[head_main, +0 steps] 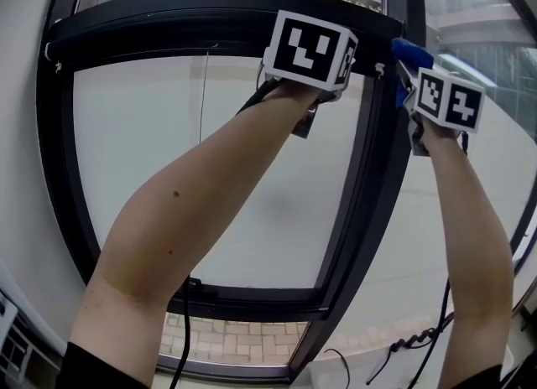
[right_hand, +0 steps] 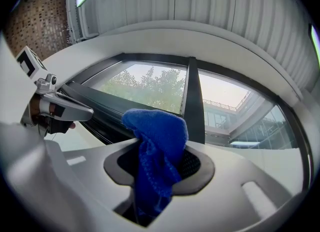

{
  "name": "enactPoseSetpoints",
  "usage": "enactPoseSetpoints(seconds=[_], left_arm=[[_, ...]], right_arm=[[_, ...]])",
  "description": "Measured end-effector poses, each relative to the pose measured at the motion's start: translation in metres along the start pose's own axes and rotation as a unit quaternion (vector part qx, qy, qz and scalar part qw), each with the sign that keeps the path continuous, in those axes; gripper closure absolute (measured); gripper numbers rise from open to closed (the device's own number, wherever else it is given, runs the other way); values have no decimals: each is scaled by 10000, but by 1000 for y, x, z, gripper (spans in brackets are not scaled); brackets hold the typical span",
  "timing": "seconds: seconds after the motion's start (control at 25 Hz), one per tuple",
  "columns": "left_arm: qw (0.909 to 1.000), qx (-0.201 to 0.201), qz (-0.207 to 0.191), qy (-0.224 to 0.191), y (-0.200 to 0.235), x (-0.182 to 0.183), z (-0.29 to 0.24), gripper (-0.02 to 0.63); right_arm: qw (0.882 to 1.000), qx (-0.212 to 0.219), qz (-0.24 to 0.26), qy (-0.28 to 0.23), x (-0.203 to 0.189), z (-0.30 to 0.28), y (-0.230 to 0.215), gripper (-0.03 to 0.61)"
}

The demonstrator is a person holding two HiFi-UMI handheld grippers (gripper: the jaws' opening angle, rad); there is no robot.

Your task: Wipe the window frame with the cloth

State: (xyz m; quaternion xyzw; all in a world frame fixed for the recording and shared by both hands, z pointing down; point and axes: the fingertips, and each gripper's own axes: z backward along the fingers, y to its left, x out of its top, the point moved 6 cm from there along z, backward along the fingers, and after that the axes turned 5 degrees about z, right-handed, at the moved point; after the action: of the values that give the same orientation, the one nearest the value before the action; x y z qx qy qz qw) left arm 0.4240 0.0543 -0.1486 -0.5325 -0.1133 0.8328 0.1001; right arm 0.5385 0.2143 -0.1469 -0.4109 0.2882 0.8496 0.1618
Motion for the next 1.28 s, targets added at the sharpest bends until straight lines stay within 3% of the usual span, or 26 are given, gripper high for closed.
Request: enactPoseSetpoints(seconds=[0.4, 0.56, 1.28], left_arm=[[9993, 320, -90, 194, 3, -14, -8, 624], [9992, 332, 60, 220, 6, -21, -15, 624], [9988, 339, 31, 364, 5, -46, -18, 624]], right_arm=[[9995, 289, -14, 93, -32, -31, 0, 434], [9993, 370, 2, 59, -31, -35, 0, 436], [9985, 449, 63, 315, -55, -22, 13, 439]])
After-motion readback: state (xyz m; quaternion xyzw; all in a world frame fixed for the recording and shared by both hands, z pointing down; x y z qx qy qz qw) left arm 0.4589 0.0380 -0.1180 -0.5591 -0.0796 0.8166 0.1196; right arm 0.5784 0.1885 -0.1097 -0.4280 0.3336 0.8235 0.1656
